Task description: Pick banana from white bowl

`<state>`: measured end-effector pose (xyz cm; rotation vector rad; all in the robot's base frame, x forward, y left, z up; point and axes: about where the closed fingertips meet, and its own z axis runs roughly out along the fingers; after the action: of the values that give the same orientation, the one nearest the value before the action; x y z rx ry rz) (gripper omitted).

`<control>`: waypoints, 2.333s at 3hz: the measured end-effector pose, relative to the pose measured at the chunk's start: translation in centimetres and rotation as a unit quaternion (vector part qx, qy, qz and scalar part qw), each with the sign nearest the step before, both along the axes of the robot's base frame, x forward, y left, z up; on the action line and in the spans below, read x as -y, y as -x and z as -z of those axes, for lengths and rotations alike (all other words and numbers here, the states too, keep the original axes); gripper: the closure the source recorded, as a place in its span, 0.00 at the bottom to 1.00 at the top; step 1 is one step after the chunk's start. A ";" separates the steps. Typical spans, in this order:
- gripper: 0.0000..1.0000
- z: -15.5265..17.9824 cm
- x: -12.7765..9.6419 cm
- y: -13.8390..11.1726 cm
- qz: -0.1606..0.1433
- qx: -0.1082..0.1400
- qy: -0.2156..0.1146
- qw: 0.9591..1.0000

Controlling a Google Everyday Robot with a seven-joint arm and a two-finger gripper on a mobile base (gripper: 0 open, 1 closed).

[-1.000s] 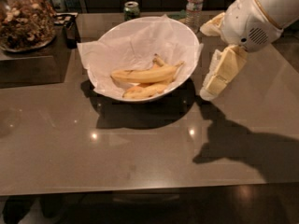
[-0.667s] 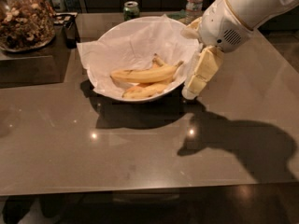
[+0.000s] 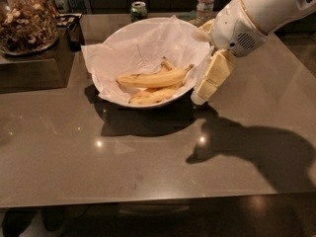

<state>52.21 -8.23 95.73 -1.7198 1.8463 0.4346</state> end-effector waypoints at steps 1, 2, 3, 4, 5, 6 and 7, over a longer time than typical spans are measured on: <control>0.00 0.3 -1.8 -1.3 -0.022 -0.007 -0.017 1.000; 0.00 0.3 -1.9 -1.4 -0.023 -0.007 -0.018 1.000; 0.19 0.4 -1.9 -1.4 -0.023 -0.007 -0.018 1.000; 0.22 0.5 -2.3 -1.6 -0.027 -0.008 -0.024 0.999; 0.20 1.1 -3.5 -3.0 -0.037 -0.016 -0.036 0.999; 0.19 1.8 -5.1 -4.8 -0.053 -0.027 -0.044 0.997; 0.18 2.5 -6.5 -6.4 -0.066 -0.035 -0.050 0.996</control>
Offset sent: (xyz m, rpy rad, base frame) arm 0.0113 0.0154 -0.0031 0.0293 0.0120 0.0372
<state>58.60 -1.77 93.22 -1.7847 1.7339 0.6365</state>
